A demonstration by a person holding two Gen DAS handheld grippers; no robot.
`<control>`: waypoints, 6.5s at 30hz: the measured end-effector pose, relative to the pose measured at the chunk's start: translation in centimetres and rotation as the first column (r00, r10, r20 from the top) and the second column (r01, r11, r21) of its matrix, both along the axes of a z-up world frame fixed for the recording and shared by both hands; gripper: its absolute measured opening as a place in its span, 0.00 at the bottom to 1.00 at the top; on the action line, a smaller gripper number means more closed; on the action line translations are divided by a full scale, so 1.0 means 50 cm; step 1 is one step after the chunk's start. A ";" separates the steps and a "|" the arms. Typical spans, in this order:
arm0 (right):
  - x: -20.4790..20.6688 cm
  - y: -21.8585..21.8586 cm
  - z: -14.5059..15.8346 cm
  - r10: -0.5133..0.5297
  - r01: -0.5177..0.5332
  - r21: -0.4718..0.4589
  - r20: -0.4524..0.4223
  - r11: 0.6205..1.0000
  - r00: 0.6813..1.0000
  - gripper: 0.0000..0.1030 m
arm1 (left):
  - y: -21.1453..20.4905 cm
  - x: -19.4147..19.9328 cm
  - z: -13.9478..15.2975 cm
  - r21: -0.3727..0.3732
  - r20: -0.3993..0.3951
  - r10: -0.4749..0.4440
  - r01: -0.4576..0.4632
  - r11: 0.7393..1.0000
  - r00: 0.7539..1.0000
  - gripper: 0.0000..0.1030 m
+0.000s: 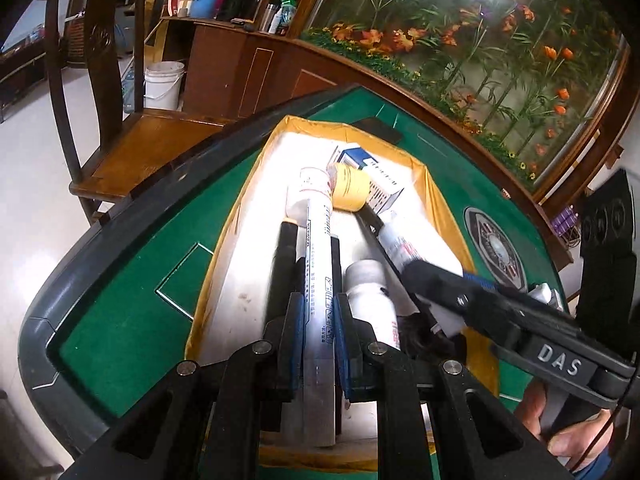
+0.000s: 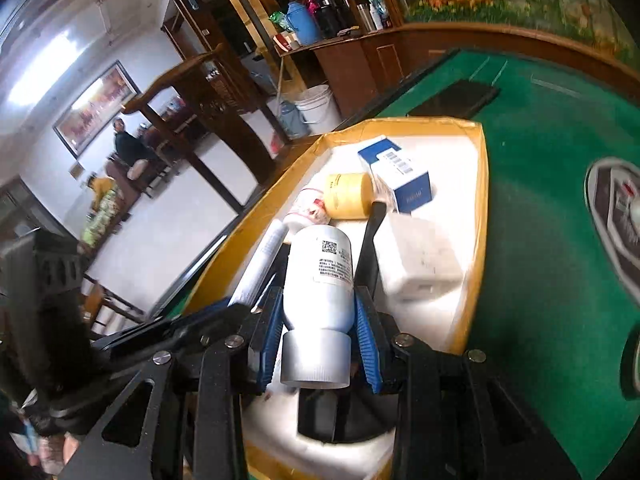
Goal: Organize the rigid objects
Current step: 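Lower the white tube into the tray with the left tool while the right drops the bottle there, then move both open tools back over the remaining items on the table, then grasp the black tape roll with the left tool while the right grasps the white plug adapter, then carry the tape roll into the tray with the left tool while the right drops the adapter there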
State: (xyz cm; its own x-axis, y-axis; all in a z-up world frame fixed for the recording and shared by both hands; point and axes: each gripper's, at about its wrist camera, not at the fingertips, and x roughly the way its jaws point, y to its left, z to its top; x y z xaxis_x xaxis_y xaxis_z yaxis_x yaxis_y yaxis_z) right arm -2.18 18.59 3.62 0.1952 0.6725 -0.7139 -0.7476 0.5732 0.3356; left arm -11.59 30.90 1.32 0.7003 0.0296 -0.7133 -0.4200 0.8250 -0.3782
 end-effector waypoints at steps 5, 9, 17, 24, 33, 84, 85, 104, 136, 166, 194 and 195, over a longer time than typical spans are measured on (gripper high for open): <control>-0.005 0.022 -0.006 -0.007 0.010 -0.037 0.078 0.999 0.997 0.33 | -0.004 0.005 -0.005 0.025 -0.013 0.006 -0.006 1.000 1.000 0.14; -0.009 0.025 -0.007 0.004 0.000 -0.040 0.101 0.999 0.995 0.33 | -0.005 0.002 -0.003 0.033 -0.018 0.013 -0.013 0.999 1.000 0.14; -0.002 0.003 -0.001 0.009 -0.010 0.011 0.057 1.000 0.998 0.39 | -0.008 0.002 0.004 0.037 -0.023 0.020 -0.019 0.999 1.000 0.15; 0.008 -0.038 0.015 -0.015 0.014 0.070 0.009 0.997 1.000 0.40 | -0.026 -0.002 0.019 0.067 -0.017 0.019 -0.018 0.998 1.000 0.25; 0.027 -0.126 0.041 -0.055 0.059 0.139 -0.031 0.989 0.998 0.40 | -0.071 0.006 0.059 0.122 -0.002 -0.014 0.014 0.992 1.000 0.41; 0.230 -0.504 -0.021 -0.295 0.350 -0.127 0.326 0.928 0.898 0.63 | -0.490 0.241 0.035 0.123 -0.114 -0.528 0.540 0.833 0.841 0.82; 0.229 -0.499 -0.025 -0.286 0.350 -0.139 0.345 0.926 0.894 0.63 | -0.489 0.245 0.033 0.118 -0.115 -0.527 0.538 0.834 0.842 0.82; 0.254 -0.556 0.007 -0.401 0.410 -0.007 0.200 0.912 0.894 0.41 | -0.550 0.355 -0.009 0.274 -0.210 -0.483 0.525 0.806 0.850 0.77; 0.161 -0.474 0.010 -0.274 0.270 0.042 0.162 0.962 0.948 0.41 | -0.368 0.146 0.119 0.277 0.014 -0.369 0.351 0.894 0.929 0.61; -0.129 -0.122 0.030 0.212 -0.219 0.041 0.137 0.975 0.968 0.42 | -0.031 0.001 0.020 0.237 -0.029 0.049 -0.041 0.971 0.998 0.61; -0.044 -0.046 -0.007 0.095 -0.095 0.057 0.002 0.994 0.995 0.42 | -0.025 0.003 0.005 0.262 -0.015 -0.023 0.026 0.965 1.000 0.68; -0.042 -0.046 -0.006 0.098 -0.098 0.063 -0.003 0.993 0.995 0.42 | -0.027 0.002 0.007 0.262 -0.013 -0.027 0.029 0.965 1.000 0.72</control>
